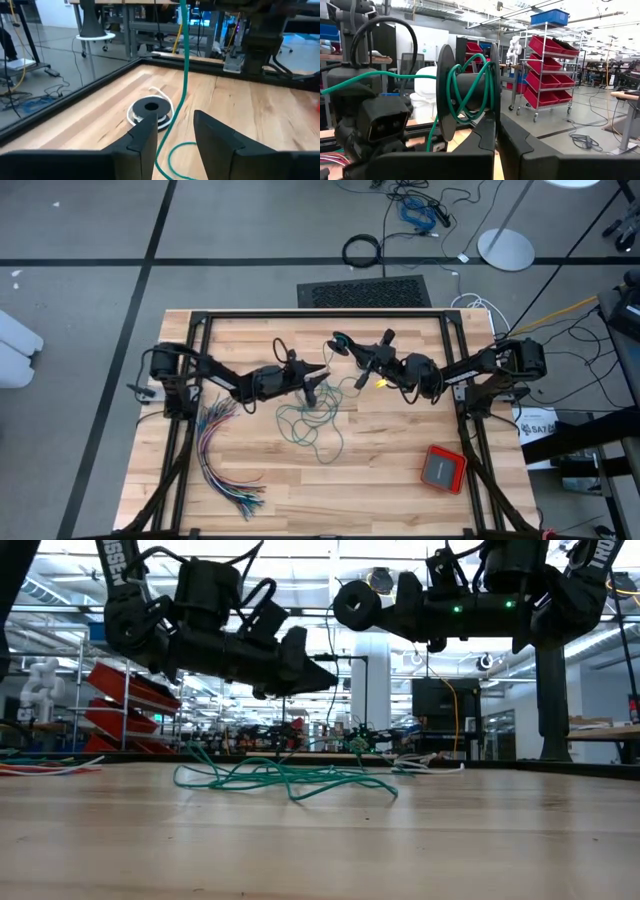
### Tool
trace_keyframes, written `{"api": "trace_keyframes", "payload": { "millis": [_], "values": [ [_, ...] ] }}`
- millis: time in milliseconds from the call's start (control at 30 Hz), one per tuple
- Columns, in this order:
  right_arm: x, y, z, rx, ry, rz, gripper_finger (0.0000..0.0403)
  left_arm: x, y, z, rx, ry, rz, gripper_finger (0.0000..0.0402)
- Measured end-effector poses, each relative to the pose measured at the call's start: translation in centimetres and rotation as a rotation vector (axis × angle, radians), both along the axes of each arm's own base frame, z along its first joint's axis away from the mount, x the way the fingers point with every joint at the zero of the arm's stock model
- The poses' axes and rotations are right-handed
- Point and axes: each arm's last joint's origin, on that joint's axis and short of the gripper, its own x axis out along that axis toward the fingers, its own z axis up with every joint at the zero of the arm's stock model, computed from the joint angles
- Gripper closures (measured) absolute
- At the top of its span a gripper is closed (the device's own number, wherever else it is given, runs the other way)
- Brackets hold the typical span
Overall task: Coil cords
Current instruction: Coil the green wire onto the spool
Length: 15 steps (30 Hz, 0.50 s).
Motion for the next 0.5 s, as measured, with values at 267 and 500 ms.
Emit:
{"api": "trace_keyframes", "payload": {
  "millis": [267,500],
  "values": [
    [0.0,0.0,0.0,0.006,-0.003,0.001,0.0403,1.3,0.2,0.3,-0.033,-0.037,0.027,0.0267],
    [0.0,0.0,0.0,0.007,0.002,0.002,0.0403,1.2,0.3,0.3,-0.03,-0.031,0.06,0.0267]
  ]
}}
